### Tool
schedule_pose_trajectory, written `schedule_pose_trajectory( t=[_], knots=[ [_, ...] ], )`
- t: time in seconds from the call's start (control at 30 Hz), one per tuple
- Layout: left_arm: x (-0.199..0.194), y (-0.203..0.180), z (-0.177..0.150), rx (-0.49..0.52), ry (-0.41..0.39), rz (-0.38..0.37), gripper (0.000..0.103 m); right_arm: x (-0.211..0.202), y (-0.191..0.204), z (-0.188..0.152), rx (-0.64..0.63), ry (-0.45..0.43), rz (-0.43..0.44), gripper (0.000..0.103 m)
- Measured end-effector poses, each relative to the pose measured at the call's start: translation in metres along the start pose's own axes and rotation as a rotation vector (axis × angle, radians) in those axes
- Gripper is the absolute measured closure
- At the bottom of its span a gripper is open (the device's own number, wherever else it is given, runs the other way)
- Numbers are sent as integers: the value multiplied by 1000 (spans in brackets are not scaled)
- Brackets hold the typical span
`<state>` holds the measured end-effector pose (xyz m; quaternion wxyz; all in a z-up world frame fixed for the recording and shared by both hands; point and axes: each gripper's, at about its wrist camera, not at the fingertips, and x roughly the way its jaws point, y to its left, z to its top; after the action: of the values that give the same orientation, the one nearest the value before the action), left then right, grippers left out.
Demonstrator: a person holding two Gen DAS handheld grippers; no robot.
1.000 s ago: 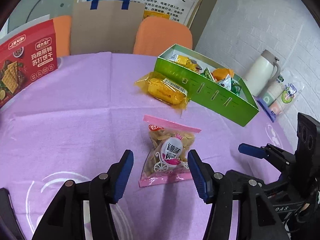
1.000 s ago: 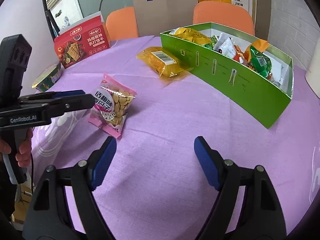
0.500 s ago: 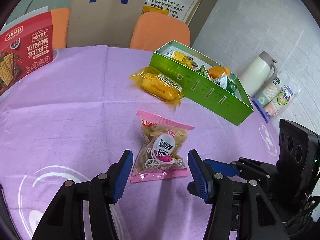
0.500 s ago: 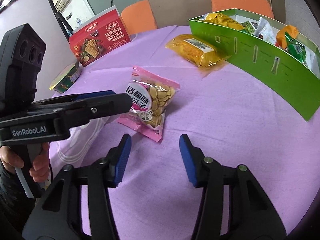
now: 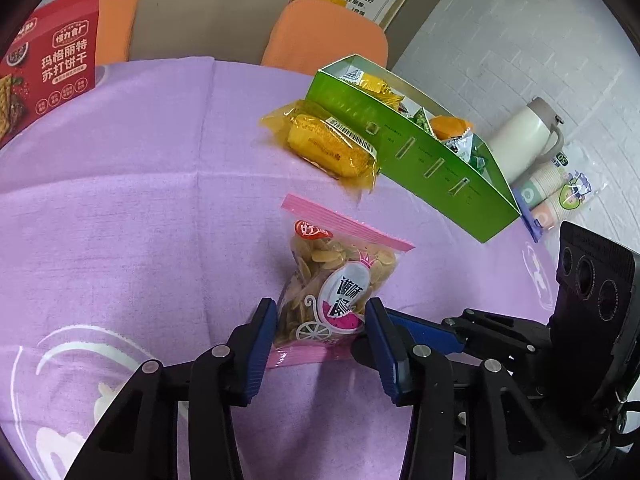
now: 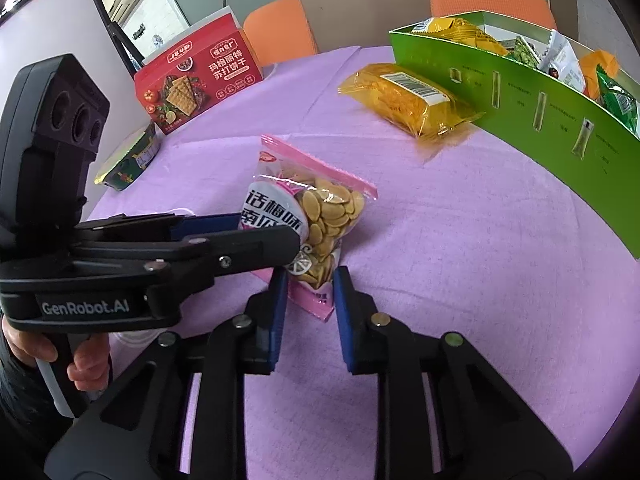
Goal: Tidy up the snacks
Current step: 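Grasp the pink sunflower-seed packet with the left gripper, then carry the pink packet into the green box and open the left gripper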
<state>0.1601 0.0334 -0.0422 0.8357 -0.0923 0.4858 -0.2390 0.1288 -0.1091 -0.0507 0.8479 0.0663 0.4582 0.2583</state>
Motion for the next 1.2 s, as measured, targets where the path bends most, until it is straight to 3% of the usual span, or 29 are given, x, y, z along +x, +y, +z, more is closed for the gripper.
schedule_pose_trajectory(
  t=[0.23, 0.5, 0.9, 1.2],
  knots=[
    [-14, -23, -3, 31, -17, -2, 63, -21, -1, -8, 11, -28, -6, 85],
    [-27, -65, 20, 95, -68, -23, 64, -71, -17, 4, 26, -158, -42, 87],
    [-17, -132, 90, 172, -144, -85, 68, -123, -71, 40, 85, -301, -110, 88],
    [22, -155, 144, 207, -146, -106, 68, -126, -120, 76, 123, -340, -162, 88]
  ],
)
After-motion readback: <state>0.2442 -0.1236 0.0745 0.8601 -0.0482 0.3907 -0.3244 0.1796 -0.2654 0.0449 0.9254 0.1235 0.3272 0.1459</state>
